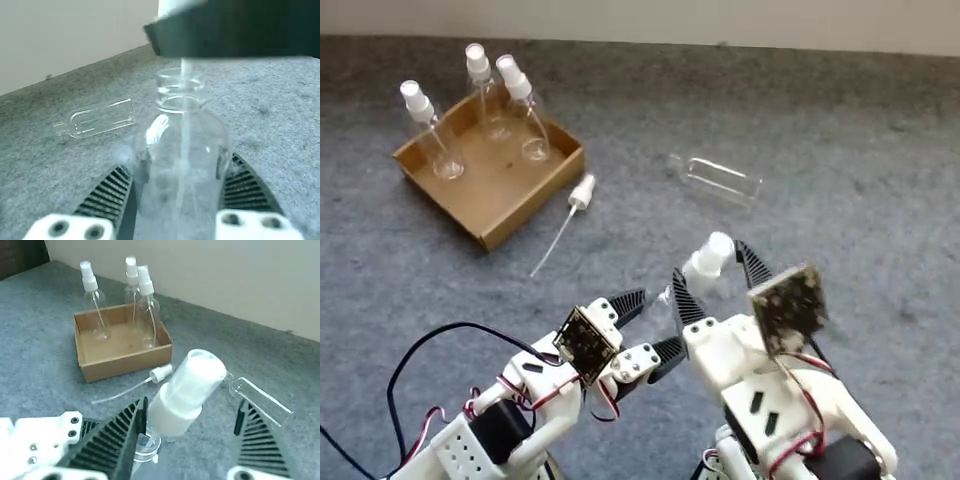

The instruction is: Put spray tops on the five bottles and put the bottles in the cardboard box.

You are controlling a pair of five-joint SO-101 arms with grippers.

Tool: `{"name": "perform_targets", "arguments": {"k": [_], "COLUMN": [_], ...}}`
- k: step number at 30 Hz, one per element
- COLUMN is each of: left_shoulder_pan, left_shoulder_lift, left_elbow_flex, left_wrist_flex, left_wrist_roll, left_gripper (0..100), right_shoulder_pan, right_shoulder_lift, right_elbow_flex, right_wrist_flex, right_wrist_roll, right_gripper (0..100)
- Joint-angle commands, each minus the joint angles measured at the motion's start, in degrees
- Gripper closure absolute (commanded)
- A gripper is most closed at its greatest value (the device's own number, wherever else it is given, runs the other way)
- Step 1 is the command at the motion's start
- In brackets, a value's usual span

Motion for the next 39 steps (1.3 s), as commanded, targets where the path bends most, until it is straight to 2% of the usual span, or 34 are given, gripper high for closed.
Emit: {"name": "perform_targets", "arguments": {"k": [1, 13, 16, 21, 23, 29, 36, 39], "left_shoulder_pan": [-0.5, -0.6, -3.3, -9.0, -10.2, -11.3, -12.1, -14.7], "left_shoulder_lift": [-0.5, -0.5, -0.5, -0.5, -0.6, -0.6, -0.6, -0.6], "left_elbow_flex": [1.2, 1.2, 1.2, 1.2, 1.2, 1.2, 1.0, 1.2], "left_wrist_flex": [-1.7, -1.7, -1.8, -1.9, -1.9, -2.0, -5.9, -6.3], "left_wrist_roll": [0.3, 0.2, 0.2, 0.2, 0.2, 0.2, 0.2, 0.2], "left_gripper": [96, 96, 96, 96, 96, 96, 96, 96], "right_shoulder_pan": [-0.1, -0.3, 0.3, 5.2, 6.5, 6.7, 5.6, 3.7], "right_shoulder_lift": [0.1, 0.1, 0.1, 0.1, 0.0, 0.0, 0.1, 0.0], "right_elbow_flex": [-6.8, -8.0, -8.4, -6.5, -4.4, -1.5, 2.9, 9.6], "right_wrist_flex": [0.4, 0.5, 0.4, 0.2, 0.1, -0.1, -0.8, -7.2], "right_wrist_roll": [0.2, 0.2, 0.2, 0.3, 0.3, 0.2, -0.3, -0.3], "right_gripper": [74.3, 74.3, 74.3, 74.5, 78.1, 99.8, 99.1, 99.1]}}
